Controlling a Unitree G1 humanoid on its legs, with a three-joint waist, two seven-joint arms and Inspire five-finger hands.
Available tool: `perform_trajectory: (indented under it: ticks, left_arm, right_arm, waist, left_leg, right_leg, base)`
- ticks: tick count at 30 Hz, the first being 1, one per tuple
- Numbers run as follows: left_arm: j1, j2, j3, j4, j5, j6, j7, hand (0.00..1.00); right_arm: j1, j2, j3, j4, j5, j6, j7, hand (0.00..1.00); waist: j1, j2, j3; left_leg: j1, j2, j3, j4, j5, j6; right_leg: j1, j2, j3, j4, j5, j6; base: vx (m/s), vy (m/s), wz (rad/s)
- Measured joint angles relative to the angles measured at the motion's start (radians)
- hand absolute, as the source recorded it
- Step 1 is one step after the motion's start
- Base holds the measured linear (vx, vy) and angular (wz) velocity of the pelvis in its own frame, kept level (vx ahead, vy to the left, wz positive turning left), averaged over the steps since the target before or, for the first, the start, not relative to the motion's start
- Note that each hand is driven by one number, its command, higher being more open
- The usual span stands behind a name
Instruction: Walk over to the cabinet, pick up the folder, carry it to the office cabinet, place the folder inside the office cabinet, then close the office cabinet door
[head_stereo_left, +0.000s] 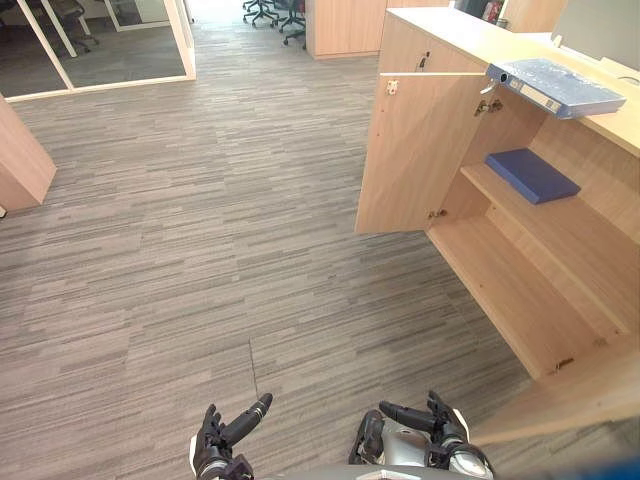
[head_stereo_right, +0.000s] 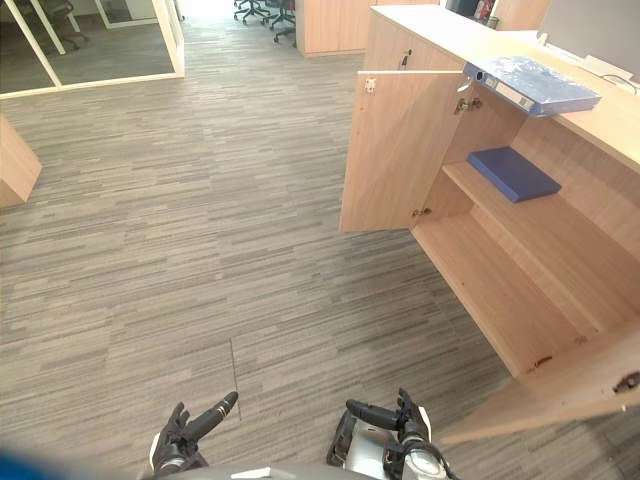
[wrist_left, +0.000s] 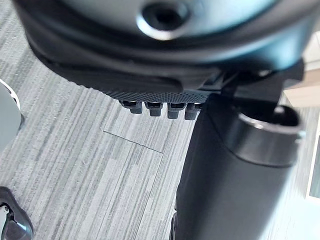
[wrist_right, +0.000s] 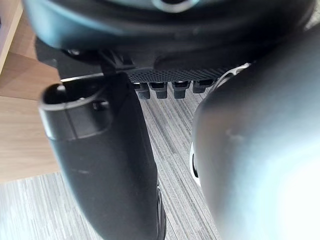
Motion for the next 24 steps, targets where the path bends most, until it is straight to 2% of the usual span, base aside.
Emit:
perform_trajectory:
  ticks: [1, 2, 3, 4, 5, 6, 8, 10, 12, 13, 14, 15, 16, 17, 18, 19, 20, 21, 22, 23, 24]
  left_arm:
    - [-0.001, 0.0, 0.0, 0.0, 0.029, 0.014, -0.007, 1.0]
    - [-0.015, 0.006, 0.002, -0.007, 0.032, 0.018, -0.018, 1.0]
    - [-0.025, -0.002, 0.003, -0.024, 0.03, 0.019, -0.018, 1.0]
    - [-0.024, -0.009, 0.003, -0.029, 0.029, 0.019, -0.018, 1.0]
    - [-0.022, -0.012, -0.005, -0.03, 0.028, 0.019, -0.019, 1.0]
    - [-0.021, -0.012, -0.009, -0.029, 0.028, 0.019, -0.021, 1.0]
    - [-0.036, 0.001, 0.001, -0.036, 0.028, 0.013, -0.015, 1.0]
    - [-0.046, 0.005, 0.001, -0.036, 0.028, 0.013, -0.007, 1.0]
    - [-0.06, 0.005, 0.003, -0.04, 0.03, 0.007, 0.005, 1.0]
    - [-0.069, 0.004, 0.006, -0.04, 0.03, 0.007, 0.008, 1.0]
    - [-0.075, 0.005, 0.014, -0.041, 0.03, 0.007, 0.01, 1.0]
    - [-0.088, 0.005, 0.018, -0.045, 0.031, 0.007, 0.014, 1.0]
    - [-0.09, 0.004, 0.021, -0.05, 0.031, 0.007, 0.018, 1.0]
    - [-0.095, -0.002, 0.02, -0.06, 0.03, 0.006, 0.03, 1.0]
    - [-0.085, -0.003, 0.009, -0.06, 0.03, 0.006, 0.04, 1.0]
    - [-0.077, -0.004, 0.007, -0.06, 0.03, 0.006, 0.042, 1.0]
    - [-0.069, 0.007, 0.019, -0.061, 0.03, 0.009, 0.05, 1.0]
    - [-0.074, 0.024, 0.039, -0.064, 0.03, 0.006, 0.069, 1.0]
    - [-0.075, 0.026, 0.043, -0.063, 0.03, 0.006, 0.079, 1.0]
    - [-0.071, 0.024, 0.039, -0.063, 0.03, 0.006, 0.089, 1.0]
    - [-0.067, 0.02, 0.032, -0.063, 0.03, 0.006, 0.093, 1.0]
  right_arm:
    - [0.006, -0.014, 0.0, -0.002, 0.012, -0.001, 0.011, 1.0]
    - [0.005, -0.016, 0.0, 0.002, 0.022, -0.004, 0.014, 1.0]
    - [0.007, -0.02, -0.002, 0.002, 0.031, 0.0, 0.014, 1.0]
    - [0.007, -0.025, -0.001, 0.002, 0.031, 0.003, 0.016, 1.0]
    - [0.007, -0.03, -0.001, 0.009, 0.031, 0.001, 0.016, 1.0]
    - [0.005, -0.026, -0.001, 0.032, 0.036, -0.003, 0.016, 1.0]
    - [-0.014, -0.014, -0.025, 0.074, 0.051, -0.003, 0.016, 1.0]
    - [-0.026, -0.018, -0.042, 0.117, 0.07, 0.0, 0.015, 1.0]
    - [-0.052, -0.024, -0.048, 0.164, 0.07, 0.001, 0.013, 1.0]
    - [-0.057, -0.022, -0.05, 0.173, 0.071, 0.001, 0.012, 1.0]
    - [-0.056, -0.021, -0.043, 0.178, 0.071, 0.001, 0.01, 1.0]
    - [-0.056, -0.017, -0.037, 0.177, 0.07, 0.001, 0.009, 1.0]
    - [-0.054, -0.014, -0.037, 0.174, 0.07, 0.001, 0.008, 1.0]
    - [-0.045, -0.011, -0.036, 0.169, 0.07, 0.0, 0.006, 1.0]
    - [-0.029, -0.012, -0.035, 0.164, 0.069, -0.001, 0.006, 1.0]
    - [-0.022, -0.011, -0.036, 0.16, 0.069, -0.001, 0.005, 1.0]
    - [-0.014, 0.016, -0.038, 0.162, 0.068, 0.001, 0.004, 1.0]
    - [-0.002, 0.052, -0.037, 0.155, 0.069, 0.001, 0.007, 1.0]
    - [0.001, 0.066, -0.036, 0.151, 0.065, -0.001, 0.006, 1.0]
    - [0.009, 0.065, -0.039, 0.133, 0.071, -0.002, 0.007, 1.0]
    - [0.009, 0.062, -0.04, 0.116, 0.073, -0.001, 0.008, 1.0]
  waist:
    - [-0.005, 0.025, -0.011]
    - [-0.008, 0.037, -0.005]
    - [-0.006, 0.047, 0.001]
    - [-0.002, 0.054, 0.004]
    - [0.005, 0.061, 0.007]
    - [0.007, 0.054, 0.011]
    - [0.01, 0.022, 0.023]
    - [0.01, 0.008, 0.028]
    - [0.02, 0.001, 0.029]
    - [0.024, -0.002, 0.032]
    - [0.031, -0.009, 0.034]
    - [0.035, -0.018, 0.039]
    - [0.038, -0.022, 0.041]
    - [0.046, -0.024, 0.038]
    - [0.06, -0.011, 0.017]
    - [0.065, -0.004, 0.002]
    - [0.068, -0.048, -0.02]
    - [0.071, -0.083, -0.043]
    - [0.075, -0.098, -0.053]
    - [0.082, -0.103, -0.058]
    - [0.081, -0.102, -0.058]
  left_leg:
    - [-0.003, 0.071, 0.003, 0.069, -0.05, -0.034]
    - [-0.072, 0.136, 0.001, 0.284, -0.06, -0.045]
    - [-0.172, 0.219, -0.007, 0.552, 0.013, -0.037]
    - [-0.217, 0.255, -0.025, 0.673, 0.079, -0.038]
    - [-0.28, 0.296, -0.043, 0.819, 0.1, -0.059]
    - [-0.339, 0.312, -0.053, 0.929, 0.1, -0.063]
    - [-0.404, 0.288, -0.048, 0.924, 0.093, -0.072]
    - [-0.442, 0.267, -0.055, 0.835, 0.088, -0.075]
    - [-0.494, 0.214, -0.127, 0.579, 0.075, -0.086]
    - [-0.5, 0.203, -0.149, 0.498, 0.077, -0.089]
    - [-0.521, 0.18, -0.21, 0.366, 0.089, -0.096]
    - [-0.538, 0.16, -0.27, 0.246, 0.126, -0.101]
    - [-0.543, 0.153, -0.291, 0.199, 0.148, -0.104]
    - [-0.541, 0.142, -0.329, 0.118, 0.192, -0.12]
    - [-0.538, 0.142, -0.362, 0.072, 0.261, -0.126]
    - [-0.538, 0.14, -0.372, 0.082, 0.34, -0.137]
    - [-0.544, 0.102, -0.347, 0.126, 0.36, -0.131]
    - [-0.531, 0.076, -0.303, 0.126, 0.325, -0.109]
    - [-0.518, 0.069, -0.281, 0.133, 0.311, -0.097]
    - [-0.477, 0.048, -0.237, 0.137, 0.282, -0.067]
    - [-0.431, 0.024, -0.199, 0.136, 0.254, -0.04]
  right_leg:
    - [0.026, 0.055, -0.03, 0.013, -0.055, -0.012]
    - [0.061, 0.099, -0.055, 0.005, -0.095, -0.013]
    - [0.113, 0.155, -0.061, -0.03, -0.109, -0.038]
    - [0.143, 0.185, -0.051, -0.052, -0.115, -0.047]
    - [0.18, 0.222, -0.033, -0.078, -0.123, -0.058]
    - [0.22, 0.245, 0.003, -0.107, -0.133, -0.069]
    - [0.301, 0.263, 0.072, -0.185, -0.132, -0.066]
    - [0.351, 0.272, 0.114, -0.239, -0.126, -0.056]
    - [0.4, 0.275, 0.179, -0.293, -0.122, -0.035]
    - [0.41, 0.275, 0.195, -0.302, -0.123, -0.026]
    - [0.422, 0.265, 0.214, -0.305, -0.135, -0.004]
    - [0.442, 0.25, 0.229, -0.305, -0.152, 0.026]
    - [0.453, 0.242, 0.236, -0.303, -0.161, 0.041]
    - [0.469, 0.228, 0.254, -0.294, -0.183, 0.077]
    - [0.481, 0.219, 0.281, -0.284, -0.212, 0.113]
    - [0.486, 0.212, 0.299, -0.275, -0.23, 0.128]
    - [0.48, 0.16, 0.325, -0.246, -0.255, 0.156]
    - [0.451, 0.109, 0.343, -0.195, -0.244, 0.175]
    - [0.434, 0.086, 0.356, -0.157, -0.23, 0.192]
    - [0.389, 0.043, 0.396, -0.039, -0.196, 0.175]
    - [0.318, 0.0, 0.429, 0.137, -0.135, 0.13]
  base:
    - [0.4, -0.216, 0.1]
    - [0.7, -0.403, 0.1]
    - [0.51, -0.286, -0.03]
    - [0.49, -0.286, -0.44]
    - [0.4, -0.161, -0.77]
    - [0.49, -0.147, -0.94]
    - [0.56, -0.114, -0.95]
    - [0.42, -0.029, -0.73]
    - [0.39, 0.052, -0.81]
    - [0.39, 0.088, -0.69]
    - [0.39, 0.125, -0.54]
    - [0.39, 0.15, -0.47]
    - [0.4, 0.206, -0.45]
    - [0.42, 0.274, -0.56]
    - [0.44, 0.312, -0.66]
    - [0.49, 0.387, -0.68]
    - [0.5, 0.377, -0.62]
    - [0.5, 0.354, -0.59]
    - [0.46, 0.317, -0.67]
    - [0.49, 0.423, -0.69]
    - [0.45, 0.442, -0.61]
